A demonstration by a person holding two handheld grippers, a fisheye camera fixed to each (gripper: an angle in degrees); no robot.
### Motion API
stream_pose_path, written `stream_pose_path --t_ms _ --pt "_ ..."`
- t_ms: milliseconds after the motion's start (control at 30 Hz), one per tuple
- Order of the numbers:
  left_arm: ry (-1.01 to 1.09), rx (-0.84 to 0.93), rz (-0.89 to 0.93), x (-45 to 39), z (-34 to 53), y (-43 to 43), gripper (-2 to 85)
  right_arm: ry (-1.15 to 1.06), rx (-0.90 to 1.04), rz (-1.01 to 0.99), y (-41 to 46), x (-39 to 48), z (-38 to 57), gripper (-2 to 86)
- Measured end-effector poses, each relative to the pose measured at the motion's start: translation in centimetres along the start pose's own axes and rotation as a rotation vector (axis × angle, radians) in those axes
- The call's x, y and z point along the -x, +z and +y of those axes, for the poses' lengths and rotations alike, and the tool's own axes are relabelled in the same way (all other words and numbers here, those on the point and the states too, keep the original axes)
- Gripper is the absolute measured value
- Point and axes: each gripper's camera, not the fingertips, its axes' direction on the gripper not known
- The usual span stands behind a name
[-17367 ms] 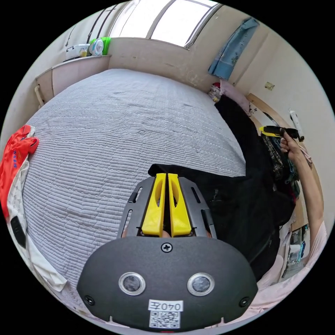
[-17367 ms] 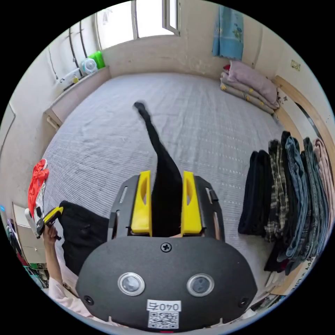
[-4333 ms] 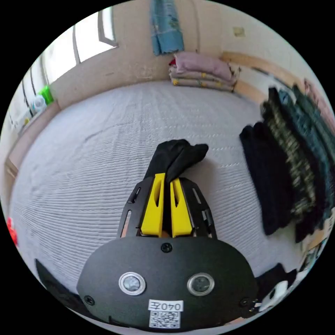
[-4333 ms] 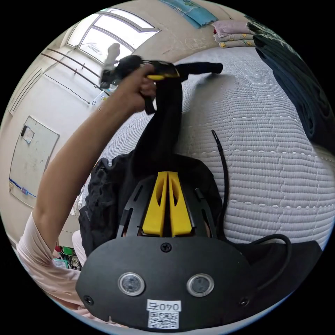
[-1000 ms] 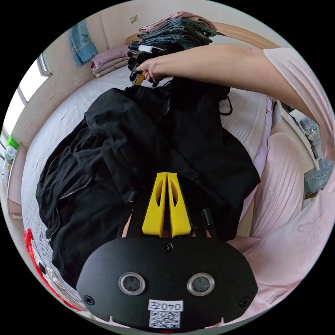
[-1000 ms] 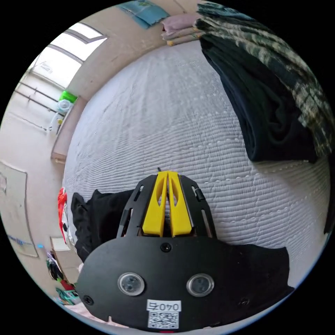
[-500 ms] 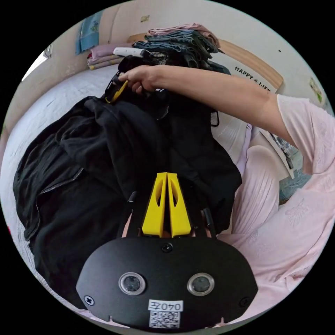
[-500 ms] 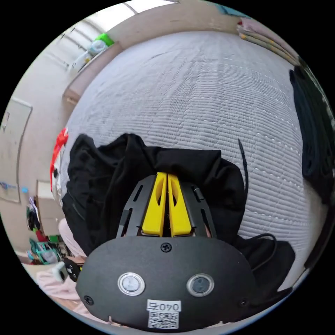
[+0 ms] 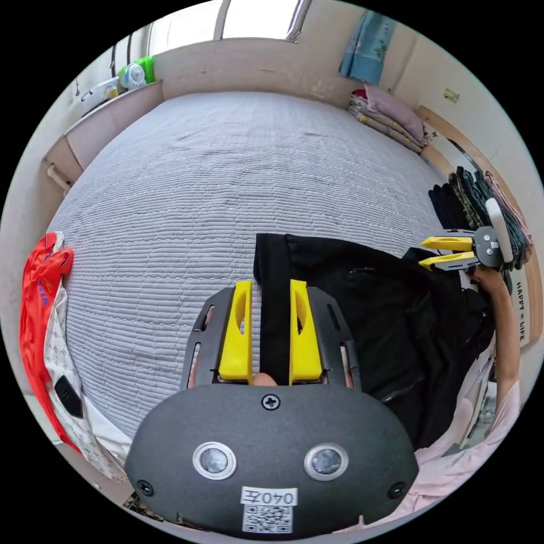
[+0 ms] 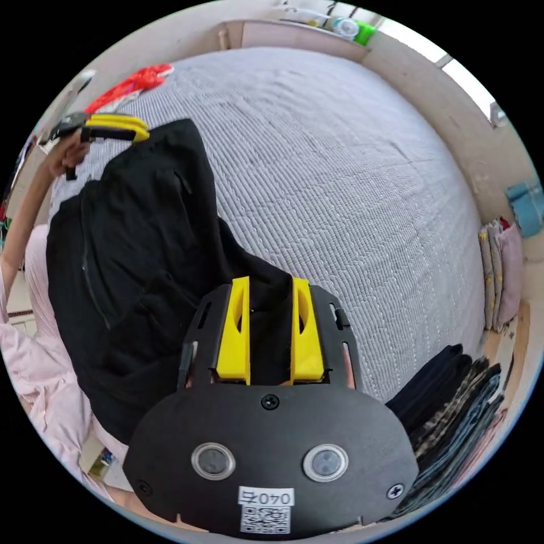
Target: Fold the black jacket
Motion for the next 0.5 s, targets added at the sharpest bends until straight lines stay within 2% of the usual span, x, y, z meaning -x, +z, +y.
stream_pose_path --t_ms 133,200,233,367,500 --pt "-0.024 0.085 0.152 3.4 -1.7 2.7 5.5 -0.100 0.067 0.061 0.5 1.3 -3.6 9.8" --pt "-0.036 0.108 0.206 5.0 -1.8 4.1 3.1 -0.134 0.079 0.036 0.6 1.9 -4.6 5.5" --pt "-0.037 0.103 0.218 5.4 -1.7 4.3 2.1 -0.170 0.086 0.024 0.6 2.6 -5.0 0.5" --pt "-0.082 -0.030 0.338 8.2 0.0 3.3 -0.7 -0.229 0.065 0.122 -0.3 4.4 -5.7 -0.7" --pt "-0.028 -0.105 0.308 8.7 1.7 1.1 -1.0 -0.202 0.009 0.110 -2.6 4.2 -5.9 -0.5"
